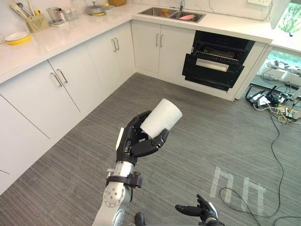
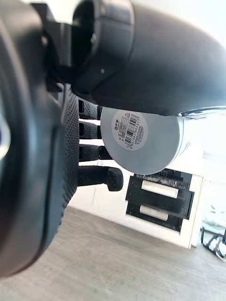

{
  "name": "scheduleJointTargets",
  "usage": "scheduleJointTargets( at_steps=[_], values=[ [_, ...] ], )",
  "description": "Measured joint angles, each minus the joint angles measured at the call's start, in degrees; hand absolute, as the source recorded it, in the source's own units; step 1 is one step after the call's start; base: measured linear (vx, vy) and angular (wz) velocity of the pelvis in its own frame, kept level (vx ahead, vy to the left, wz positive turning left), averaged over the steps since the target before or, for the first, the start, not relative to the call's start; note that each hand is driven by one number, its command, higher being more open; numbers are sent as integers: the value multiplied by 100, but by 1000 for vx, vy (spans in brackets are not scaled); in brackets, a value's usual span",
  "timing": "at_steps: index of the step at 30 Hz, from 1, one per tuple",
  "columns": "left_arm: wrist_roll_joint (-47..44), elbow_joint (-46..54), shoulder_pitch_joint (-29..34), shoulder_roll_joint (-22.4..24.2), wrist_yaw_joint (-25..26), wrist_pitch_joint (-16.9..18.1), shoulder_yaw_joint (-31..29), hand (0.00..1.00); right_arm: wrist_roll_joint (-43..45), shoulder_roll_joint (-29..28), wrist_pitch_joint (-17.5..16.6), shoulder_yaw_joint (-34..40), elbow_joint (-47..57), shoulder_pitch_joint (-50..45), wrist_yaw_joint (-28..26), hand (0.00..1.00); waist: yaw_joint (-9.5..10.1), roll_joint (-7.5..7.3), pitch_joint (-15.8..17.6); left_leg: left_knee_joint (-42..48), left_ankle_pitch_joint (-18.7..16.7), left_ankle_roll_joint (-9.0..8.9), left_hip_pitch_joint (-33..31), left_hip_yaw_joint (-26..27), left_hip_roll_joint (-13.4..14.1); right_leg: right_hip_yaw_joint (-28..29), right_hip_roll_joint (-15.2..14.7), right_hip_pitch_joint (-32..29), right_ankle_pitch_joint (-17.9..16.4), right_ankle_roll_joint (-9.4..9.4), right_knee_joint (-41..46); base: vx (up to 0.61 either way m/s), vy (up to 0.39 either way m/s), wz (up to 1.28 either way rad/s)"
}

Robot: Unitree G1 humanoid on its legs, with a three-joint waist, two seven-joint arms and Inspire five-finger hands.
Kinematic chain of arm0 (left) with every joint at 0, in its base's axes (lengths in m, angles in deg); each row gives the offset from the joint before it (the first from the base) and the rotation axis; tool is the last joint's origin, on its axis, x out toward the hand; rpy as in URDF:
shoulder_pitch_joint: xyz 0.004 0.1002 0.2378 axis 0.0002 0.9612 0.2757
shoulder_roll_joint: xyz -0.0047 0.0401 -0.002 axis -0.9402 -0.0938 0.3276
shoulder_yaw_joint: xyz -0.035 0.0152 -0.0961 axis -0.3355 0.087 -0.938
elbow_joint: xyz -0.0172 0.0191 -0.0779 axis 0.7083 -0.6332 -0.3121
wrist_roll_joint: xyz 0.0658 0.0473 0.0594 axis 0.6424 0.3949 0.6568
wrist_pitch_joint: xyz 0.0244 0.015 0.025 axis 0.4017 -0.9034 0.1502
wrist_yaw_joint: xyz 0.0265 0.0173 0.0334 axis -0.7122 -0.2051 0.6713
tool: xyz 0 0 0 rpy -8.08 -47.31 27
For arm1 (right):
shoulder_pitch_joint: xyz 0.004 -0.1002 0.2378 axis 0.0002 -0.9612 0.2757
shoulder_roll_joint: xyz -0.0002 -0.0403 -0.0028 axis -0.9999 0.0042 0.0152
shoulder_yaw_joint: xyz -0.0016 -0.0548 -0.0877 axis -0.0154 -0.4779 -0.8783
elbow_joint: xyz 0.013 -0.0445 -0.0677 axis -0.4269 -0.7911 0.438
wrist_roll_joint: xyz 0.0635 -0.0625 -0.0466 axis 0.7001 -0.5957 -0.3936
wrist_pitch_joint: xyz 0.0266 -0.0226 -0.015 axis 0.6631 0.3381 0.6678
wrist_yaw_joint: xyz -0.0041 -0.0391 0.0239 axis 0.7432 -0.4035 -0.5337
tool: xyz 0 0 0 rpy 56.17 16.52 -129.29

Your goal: Walk over to the sink, pick up the cup, carry it to the dishwasher, place the cup inside the dishwasher, then close the dishwasher door

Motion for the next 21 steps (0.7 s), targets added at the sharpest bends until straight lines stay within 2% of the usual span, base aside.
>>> scheduleJointTargets(
  at_steps=[3, 7, 10, 12, 14, 15, 16, 18, 20, 21],
  values=[
    [-89, -129, 15, -3, 1, -107, -150, 0, -2, 5, 66, 26, -80, 119, 61, 100, 7, 1, 53, 29, -36, -25, -23, 84, 17, 148, 4, -79, 28, 11, -8, -13, -6, -19],
    [-108, -115, -22, -5, 42, -110, -337, 0, -7, 11, 69, 45, -68, 237, 102, 100, 9, -17, 118, 241, -266, -21, -206, 501, 102, 577, 9, -394, 79, 22, 94, 7, 16, -56],
    [-107, 33, -57, 6, 59, -113, -296, 0, -11, 52, 78, 232, -69, 238, 163, 100, -102, -24, 128, 903, -752, 12, -449, 708, 146, 788, -85, -528, 14, 101, 313, 103, 42, -37],
    [-101, 126, -236, 28, 79, -113, -160, 0, -11, 140, 100, 257, -65, 169, 197, 100, -205, 19, 157, 1177, -1060, 71, -457, 707, 168, 835, -100, -825, -143, 209, 1206, 120, 64, -7],
    [-100, 213, -337, 40, 94, -112, -97, 0, -16, 176, 128, 288, -38, 163, 199, 100, -276, 30, 202, 1199, -1142, 93, -331, 688, 164, 771, -106, -1215, -161, 217, 2260, 117, 79, 5],
    [-99, 272, -444, 13, 109, -102, -46, 0, -16, 174, 132, 286, 12, 100, 242, 100, -283, -64, 287, 1192, -1267, 157, -83, 656, 71, 640, -247, -1552, -76, 143, 3309, 122, 75, 11],
    [-99, 270, -460, 14, 119, -102, -35, 0, -15, 175, 136, 286, 14, 72, 253, 100, -280, -68, 303, 1196, -1322, 171, 16, 641, 58, 594, -273, -1663, -112, 79, 3631, 172, 84, 13],
    [-99, 270, -469, 9, 150, -75, 0, 0, -14, 209, 137, 279, 192, -74, 253, 100, -303, -25, 299, 1200, -1487, 148, 219, 567, 59, 366, -279, -1971, -406, -83, 3885, 208, 73, 16],
    [-101, 270, -470, 12, 175, -33, 0, 0, -14, 210, 137, 275, 239, -65, 251, 100, -327, -33, 297, 1194, -1574, 117, 281, 507, 75, 137, -265, -2260, -508, -85, 3713, 220, 18, 18],
    [-105, 267, -468, 9, 188, -34, 23, 0, -14, 221, 137, 280, 278, -62, 252, 100, -336, 10, 324, 1188, -1632, 39, 362, 456, 122, -64, -189, -2433, -513, -93, 3427, 272, -34, 21]
  ],
)
